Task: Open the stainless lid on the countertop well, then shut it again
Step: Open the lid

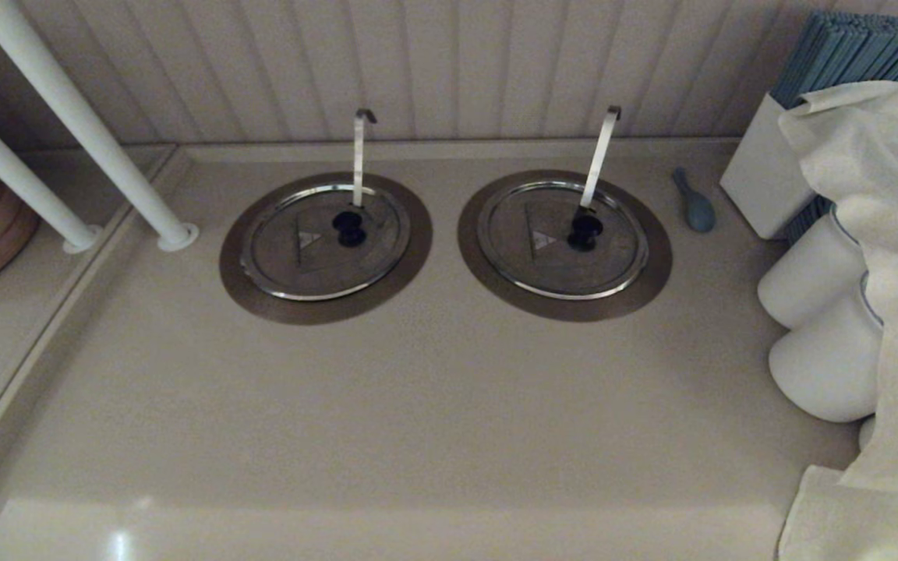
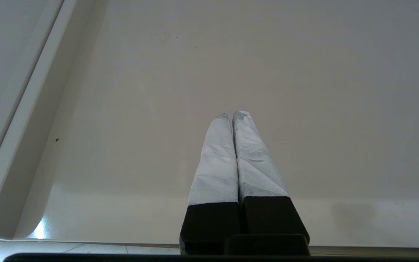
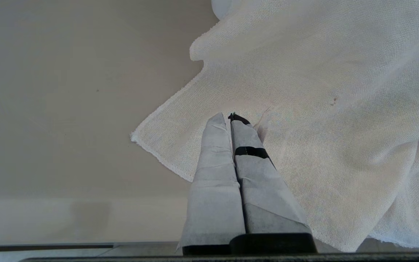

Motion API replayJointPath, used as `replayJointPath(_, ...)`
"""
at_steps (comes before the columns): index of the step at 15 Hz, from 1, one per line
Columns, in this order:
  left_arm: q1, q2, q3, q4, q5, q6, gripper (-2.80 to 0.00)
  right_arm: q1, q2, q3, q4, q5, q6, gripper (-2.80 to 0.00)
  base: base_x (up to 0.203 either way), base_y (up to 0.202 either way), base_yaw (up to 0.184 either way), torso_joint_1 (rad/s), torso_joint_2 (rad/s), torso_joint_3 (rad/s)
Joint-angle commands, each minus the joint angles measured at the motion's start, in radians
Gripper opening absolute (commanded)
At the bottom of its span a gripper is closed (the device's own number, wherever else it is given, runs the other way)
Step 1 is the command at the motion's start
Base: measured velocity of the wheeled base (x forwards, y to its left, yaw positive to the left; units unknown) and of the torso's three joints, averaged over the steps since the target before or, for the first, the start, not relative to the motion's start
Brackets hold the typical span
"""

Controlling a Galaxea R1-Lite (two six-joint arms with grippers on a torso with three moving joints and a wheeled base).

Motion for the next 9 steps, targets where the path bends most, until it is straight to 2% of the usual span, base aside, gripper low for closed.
replayJointPath(1, 0.0, 0.0, 0.0, 0.0, 0.0, 0.0, -2.8, -0.001, 0.002, 0.0, 0.0, 0.0, 0.001, -2.8, 0.0, 0.0, 0.0, 0.0, 0.0, 0.0)
replayJointPath(9, 0.0, 0.0, 0.0, 0.002, 0.001, -0.006, -2.8, -0.001, 0.0, 0.0, -0.002, 0.0, 0.001, -2.8, 0.0, 0.0, 0.0, 0.0, 0.0, 0.0)
